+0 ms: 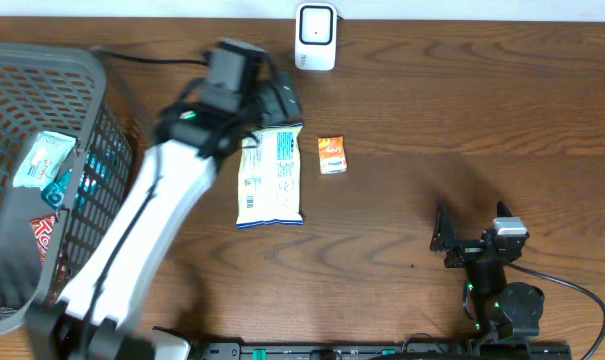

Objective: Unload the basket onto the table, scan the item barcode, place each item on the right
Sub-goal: 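Place the orange box on the table right of the snack bag, then reach the left gripper into the basket and grasp the teal mouthwash bottle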

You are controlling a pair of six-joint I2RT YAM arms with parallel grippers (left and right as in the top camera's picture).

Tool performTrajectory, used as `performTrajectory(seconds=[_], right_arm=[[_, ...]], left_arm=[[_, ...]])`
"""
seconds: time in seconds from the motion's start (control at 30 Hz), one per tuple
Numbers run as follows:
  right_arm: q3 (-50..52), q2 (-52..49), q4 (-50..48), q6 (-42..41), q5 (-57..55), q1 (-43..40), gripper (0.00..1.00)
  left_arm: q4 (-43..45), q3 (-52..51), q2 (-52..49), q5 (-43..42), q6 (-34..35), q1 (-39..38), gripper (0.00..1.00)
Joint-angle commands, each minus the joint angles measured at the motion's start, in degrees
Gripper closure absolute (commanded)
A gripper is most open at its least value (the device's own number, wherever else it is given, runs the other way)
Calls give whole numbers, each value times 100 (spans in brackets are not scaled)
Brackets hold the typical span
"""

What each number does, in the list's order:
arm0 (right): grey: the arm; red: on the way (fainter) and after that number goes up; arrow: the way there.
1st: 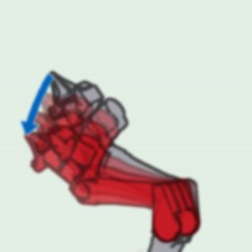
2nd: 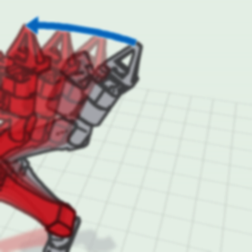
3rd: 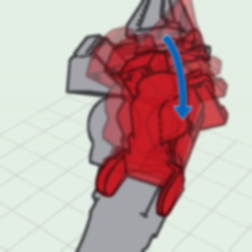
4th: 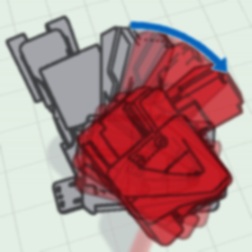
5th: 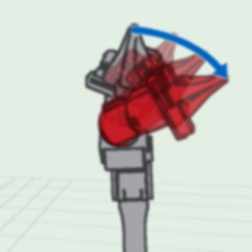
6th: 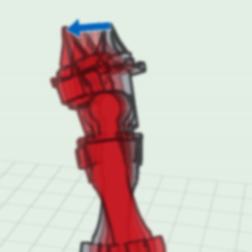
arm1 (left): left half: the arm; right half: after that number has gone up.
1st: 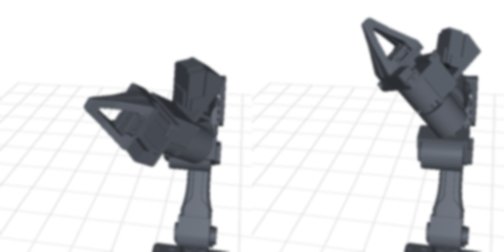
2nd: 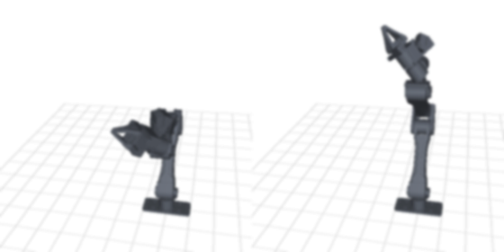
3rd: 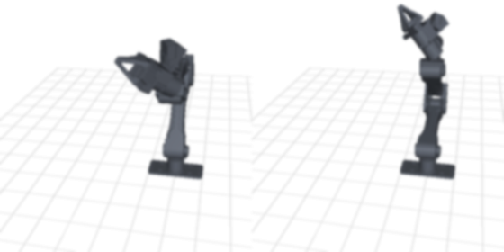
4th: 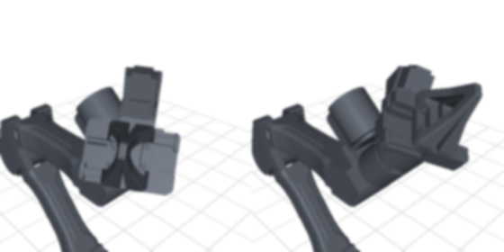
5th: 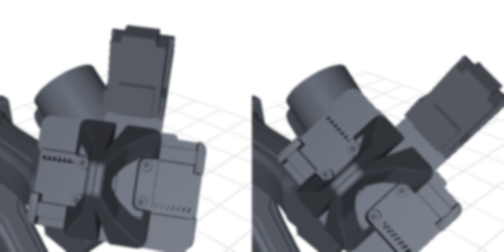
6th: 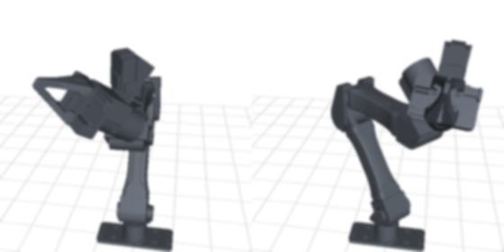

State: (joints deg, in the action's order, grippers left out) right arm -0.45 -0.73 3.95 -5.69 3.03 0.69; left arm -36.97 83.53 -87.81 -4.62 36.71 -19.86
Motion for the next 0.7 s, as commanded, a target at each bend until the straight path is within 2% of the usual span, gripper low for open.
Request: performTrajectory(seconds=[0.0,0.13,0.3,0.47,0.67], right_arm=[[13,31,13,-68,-9,44,1],[13,31,13,-68,-9,44,1],[13,28,13,-68,-9,44,1],[13,31,13,-68,-9,44,1],[13,28,13,-68,-9,44,1]], left_arm=[[-4,234,807,13,-645,540,1],[-103,560,1425,15,-951,1394,1],[-603,710,1788,33,-1071,2855,2],[-1644,706,1567,2,-629,4433,2],[-2131,654,1047,-710,-573,5521,2]])
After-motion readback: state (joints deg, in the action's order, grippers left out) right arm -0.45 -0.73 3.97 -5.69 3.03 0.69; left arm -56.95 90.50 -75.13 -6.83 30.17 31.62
